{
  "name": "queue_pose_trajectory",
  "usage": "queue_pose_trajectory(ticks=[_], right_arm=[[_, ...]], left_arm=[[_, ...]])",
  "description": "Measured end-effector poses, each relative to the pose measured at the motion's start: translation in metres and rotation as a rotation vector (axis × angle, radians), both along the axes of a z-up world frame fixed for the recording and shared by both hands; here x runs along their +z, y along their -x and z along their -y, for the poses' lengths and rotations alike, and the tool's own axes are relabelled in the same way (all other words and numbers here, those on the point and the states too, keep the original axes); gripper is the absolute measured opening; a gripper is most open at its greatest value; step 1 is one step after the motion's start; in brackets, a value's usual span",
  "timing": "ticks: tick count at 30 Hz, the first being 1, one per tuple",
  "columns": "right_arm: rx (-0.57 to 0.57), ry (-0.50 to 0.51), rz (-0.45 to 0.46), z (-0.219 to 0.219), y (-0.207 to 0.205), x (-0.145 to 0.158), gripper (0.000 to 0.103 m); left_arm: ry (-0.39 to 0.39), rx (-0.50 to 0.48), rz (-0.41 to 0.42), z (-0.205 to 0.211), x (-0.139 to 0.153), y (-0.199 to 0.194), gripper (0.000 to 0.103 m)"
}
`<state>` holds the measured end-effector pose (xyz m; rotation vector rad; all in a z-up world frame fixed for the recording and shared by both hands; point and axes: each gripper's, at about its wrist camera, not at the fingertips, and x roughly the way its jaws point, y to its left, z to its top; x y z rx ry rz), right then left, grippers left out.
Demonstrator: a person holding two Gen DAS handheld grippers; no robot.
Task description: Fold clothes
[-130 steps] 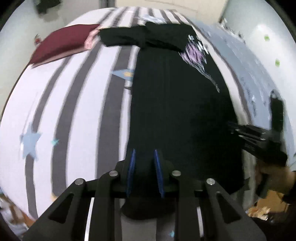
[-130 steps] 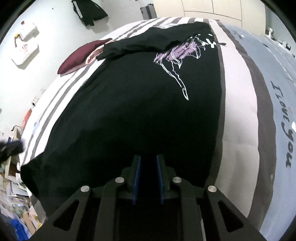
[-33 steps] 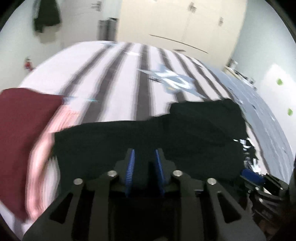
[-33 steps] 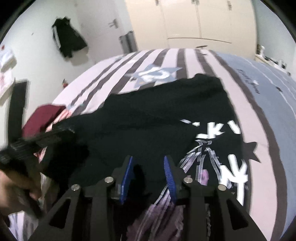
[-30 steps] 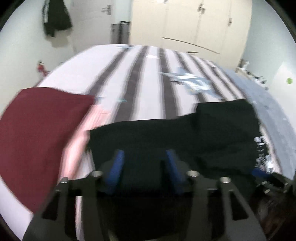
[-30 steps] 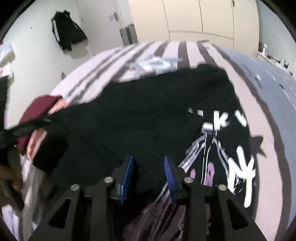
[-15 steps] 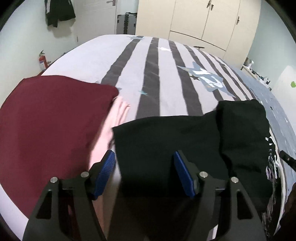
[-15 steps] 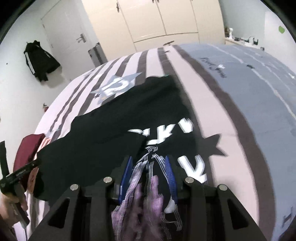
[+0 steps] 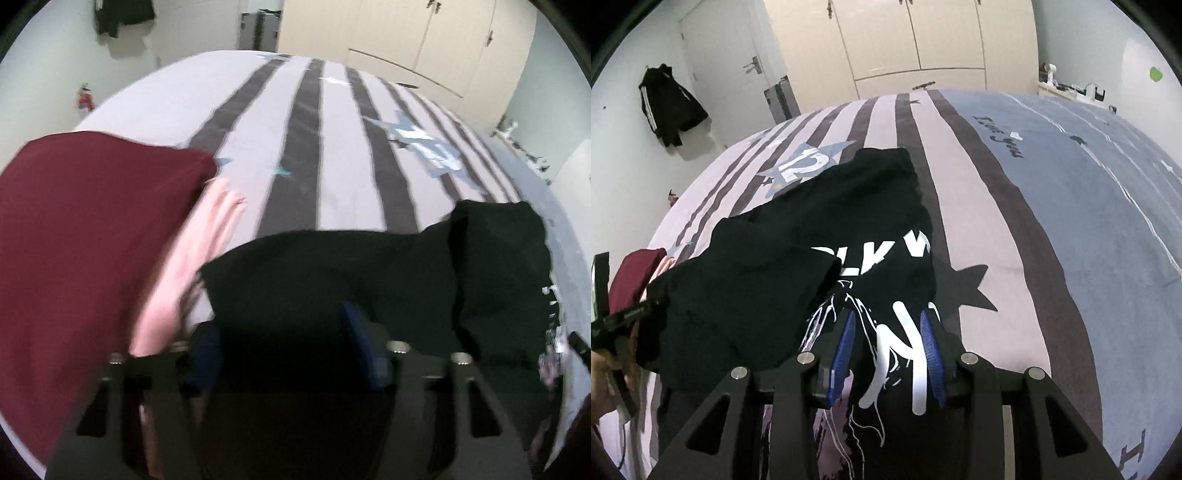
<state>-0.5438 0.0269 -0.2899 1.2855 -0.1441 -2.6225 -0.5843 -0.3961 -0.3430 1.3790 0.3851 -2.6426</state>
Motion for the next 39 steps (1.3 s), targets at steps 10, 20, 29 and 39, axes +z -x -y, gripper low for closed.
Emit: queue_pose_trajectory(ticks=[10, 20, 29, 39], right_arm=[[-0.033, 0.021, -0.004, -0.021, 0.004, 0.005, 0.034], [-0.053, 0.038, -0.017, -0.043, 0.001, 0.027, 0.034], [-0.004, 0.046, -0.01, -0.039, -0.008, 0.036, 0.033], [-0.014, 0.062, 0.028, -0.036, -0.012, 0.021, 0.034]], left_arm=[[-0.022, -0.051, -0.079, -0.028, 0.047, -0.005, 0.009], [-0.16, -0.3, -0.105, -0.177, 0.101, -0.026, 0.022], [-0.128, -0.365, -0.174, -0.174, 0.115, -0.095, 0.062], [-0.051, -0.276, -0.058, -0.116, 0.057, -0.096, 0.061]])
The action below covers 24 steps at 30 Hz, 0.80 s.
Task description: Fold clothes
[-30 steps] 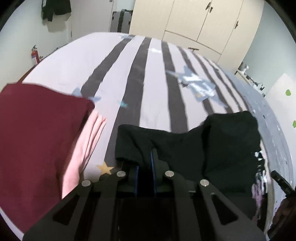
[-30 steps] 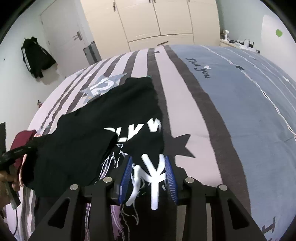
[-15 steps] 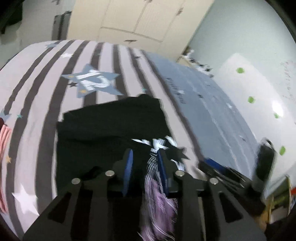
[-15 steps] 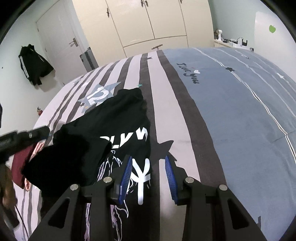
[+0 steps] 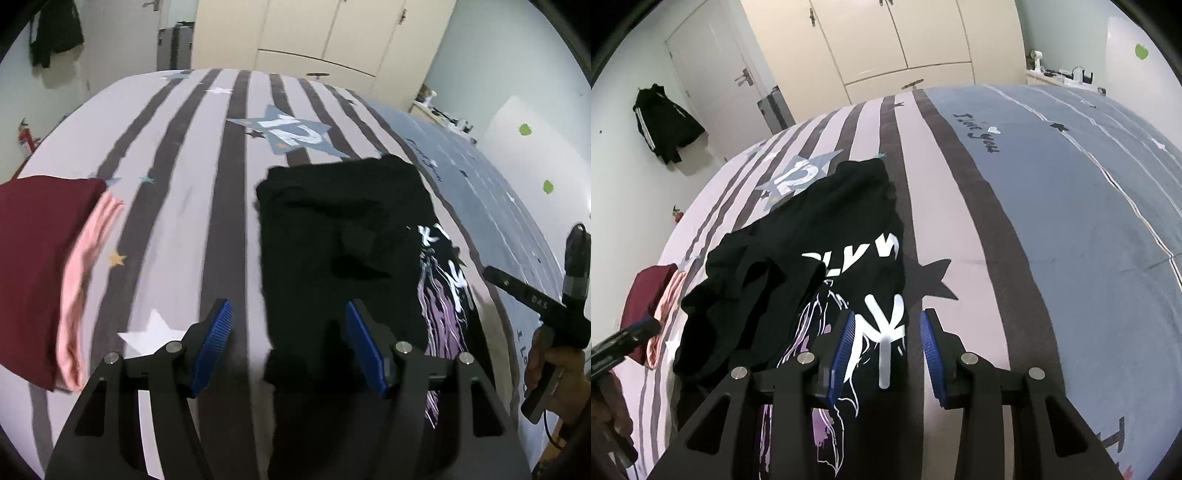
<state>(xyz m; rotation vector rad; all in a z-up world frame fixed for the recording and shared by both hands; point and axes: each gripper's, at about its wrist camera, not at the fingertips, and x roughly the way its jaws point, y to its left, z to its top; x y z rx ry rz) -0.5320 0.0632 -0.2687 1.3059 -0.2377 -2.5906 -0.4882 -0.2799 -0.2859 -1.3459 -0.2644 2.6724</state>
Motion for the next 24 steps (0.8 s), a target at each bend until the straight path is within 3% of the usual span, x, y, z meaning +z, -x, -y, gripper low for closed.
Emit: queue_pose_trajectory(ticks=[5, 7, 9, 12, 19, 24], right_arm=[[0.02, 0.0, 0.007, 0.012, -0.003, -0.003, 0.034], [0.026, 0.002, 0.003, 0.018, -0.003, -0.002, 0.034], [0.04, 0.024, 0.005, 0.025, -0.001, 0.0, 0.034], [0.065, 0.052, 0.011, 0.038, 0.002, 0.002, 0.034], [0.187, 0.089, 0.038, 0.087, 0.028, -0.002, 0.041], [0.188, 0.126, 0.086, 0.106, 0.054, -0.015, 0.041]], left_arm=[[0.006, -0.078, -0.011, -0.04, -0.012, 0.003, 0.049], [0.036, -0.125, 0.02, -0.058, -0.028, 0.005, 0.028], [0.049, -0.163, 0.05, -0.068, -0.043, 0.004, 0.02], [0.062, -0.211, 0.06, -0.078, -0.056, -0.004, 0.02], [0.022, -0.188, 0.079, -0.069, -0.062, -0.002, 0.019], [0.013, -0.182, 0.074, -0.068, -0.063, -0.004, 0.019]])
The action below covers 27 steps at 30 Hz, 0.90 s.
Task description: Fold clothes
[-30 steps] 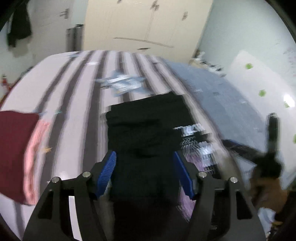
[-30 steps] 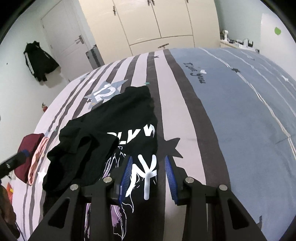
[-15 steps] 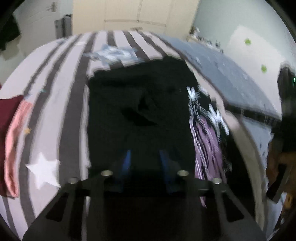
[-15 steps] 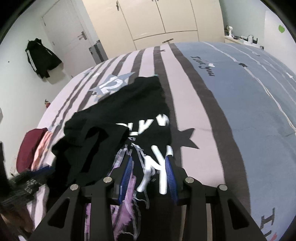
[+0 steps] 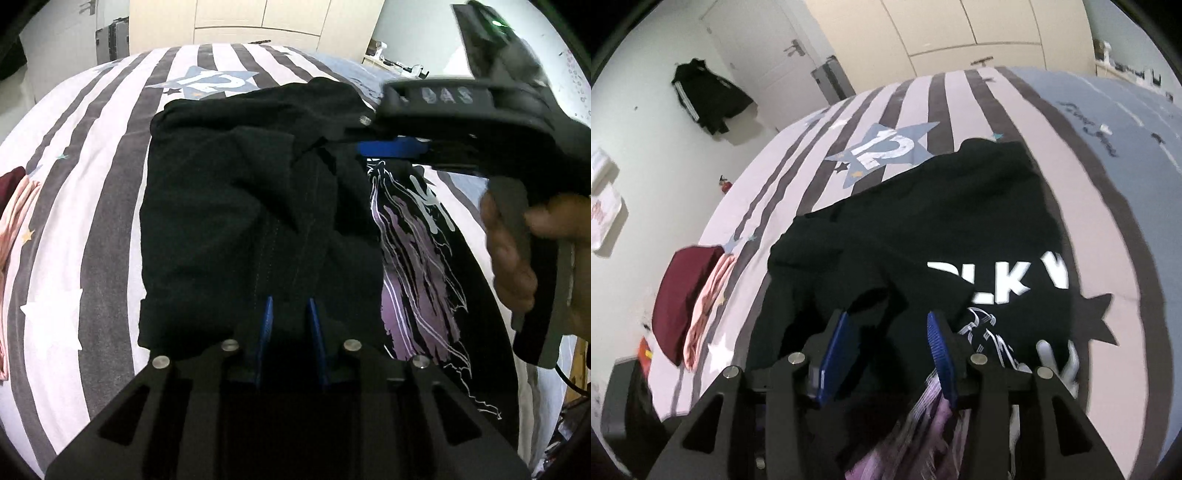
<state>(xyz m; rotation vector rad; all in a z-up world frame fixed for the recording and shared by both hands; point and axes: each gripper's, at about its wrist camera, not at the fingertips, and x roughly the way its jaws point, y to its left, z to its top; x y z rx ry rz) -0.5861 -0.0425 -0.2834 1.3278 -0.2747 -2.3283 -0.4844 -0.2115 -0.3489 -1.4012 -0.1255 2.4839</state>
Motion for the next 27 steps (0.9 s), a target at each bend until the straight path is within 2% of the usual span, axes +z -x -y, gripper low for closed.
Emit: queue_pose_trajectory(ticks=[5, 9, 19, 21, 22, 27], right_arm=[[0.027, 0.035, 0.016, 0.012, 0.007, -0.001, 0.041], [0.084, 0.022, 0.018, 0.026, 0.004, -0.004, 0.04], [0.076, -0.01, -0.003, 0.039, 0.012, -0.007, 0.039], [0.074, -0.03, -0.006, 0.041, 0.017, -0.01, 0.024], [0.074, -0.046, -0.004, 0.042, 0.019, -0.012, 0.01], [0.092, -0.129, -0.059, 0.044, 0.024, -0.015, 0.007]], left_arm=[[-0.009, 0.006, -0.001, 0.001, -0.002, 0.0, 0.019], [-0.019, 0.011, -0.007, 0.002, -0.002, -0.001, 0.019], [-0.063, 0.047, -0.032, 0.007, -0.005, -0.005, 0.019], [-0.065, 0.046, -0.038, 0.007, -0.005, -0.006, 0.019], [-0.065, 0.045, -0.039, 0.008, -0.006, -0.006, 0.019], [-0.078, 0.043, -0.04, 0.011, -0.007, -0.006, 0.017]])
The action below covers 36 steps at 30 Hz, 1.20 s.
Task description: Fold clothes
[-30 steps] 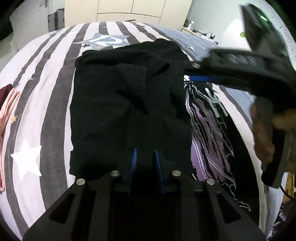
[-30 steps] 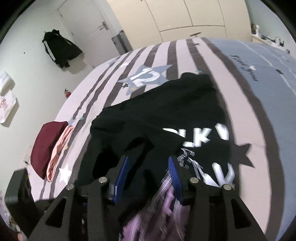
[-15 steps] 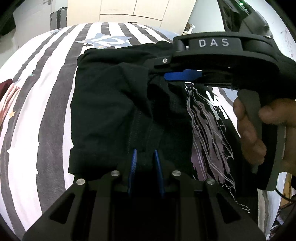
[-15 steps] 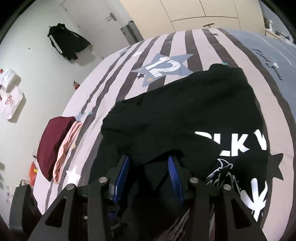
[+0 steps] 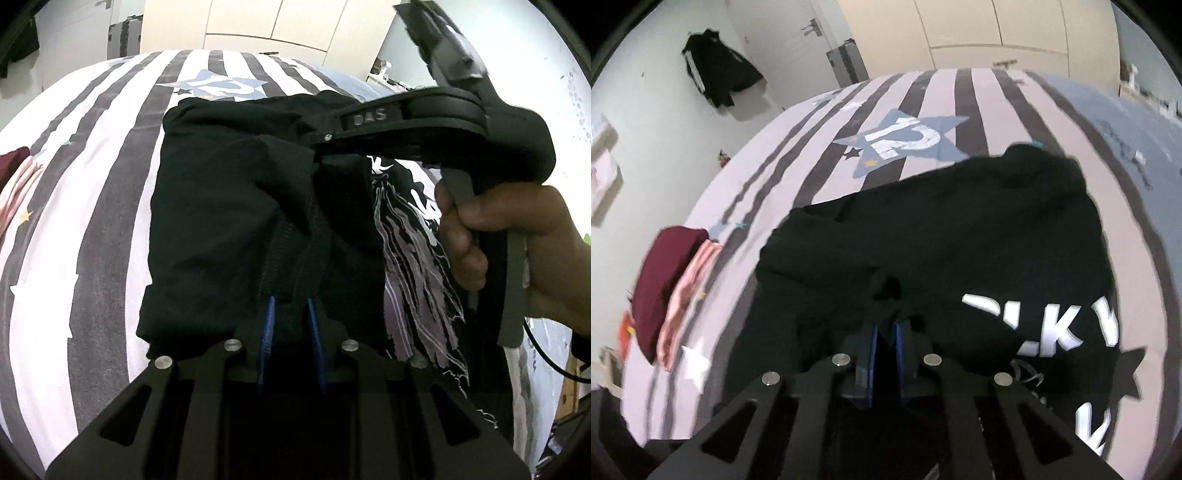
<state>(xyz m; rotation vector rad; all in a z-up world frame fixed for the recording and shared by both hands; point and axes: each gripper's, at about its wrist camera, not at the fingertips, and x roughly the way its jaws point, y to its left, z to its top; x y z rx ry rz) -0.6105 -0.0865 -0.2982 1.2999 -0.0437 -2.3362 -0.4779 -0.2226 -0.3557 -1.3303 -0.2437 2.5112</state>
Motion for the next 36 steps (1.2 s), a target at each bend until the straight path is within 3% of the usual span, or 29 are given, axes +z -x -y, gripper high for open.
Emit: queue_pose_trajectory(ticks=[3, 11, 14, 16, 19, 22, 25, 29, 36], right_arm=[[0.022, -0.003, -0.018, -0.008, 0.005, 0.002, 0.006], [0.053, 0.061, 0.062, -0.033, 0.032, -0.006, 0.003], [0.082, 0.052, 0.057, -0.033, 0.03, -0.001, 0.005], [0.088, 0.051, 0.059, -0.036, 0.028, 0.001, 0.009], [0.096, 0.051, 0.038, -0.041, 0.017, 0.01, 0.011], [0.109, -0.008, -0.021, -0.04, -0.008, 0.02, 0.014], [0.098, -0.001, -0.047, -0.04, -0.028, 0.028, 0.014], [0.122, 0.112, -0.003, -0.028, -0.044, 0.026, 0.021], [0.161, 0.151, 0.039, 0.003, -0.053, 0.007, 0.026]], left_arm=[[-0.011, -0.006, 0.003, 0.002, 0.0, 0.0, 0.016], [-0.04, -0.04, 0.012, 0.008, 0.007, -0.006, 0.016], [-0.051, -0.049, -0.009, 0.015, 0.024, -0.016, 0.016], [-0.08, 0.003, -0.067, 0.031, 0.043, -0.019, 0.017], [-0.059, 0.098, -0.111, 0.055, 0.055, 0.001, 0.019], [0.004, 0.153, -0.095, 0.075, 0.041, 0.047, 0.019], [0.014, 0.128, -0.068, 0.081, 0.027, 0.09, 0.019], [0.034, 0.053, -0.059, 0.078, 0.018, 0.133, 0.019], [0.093, -0.009, -0.067, 0.068, 0.018, 0.159, 0.019]])
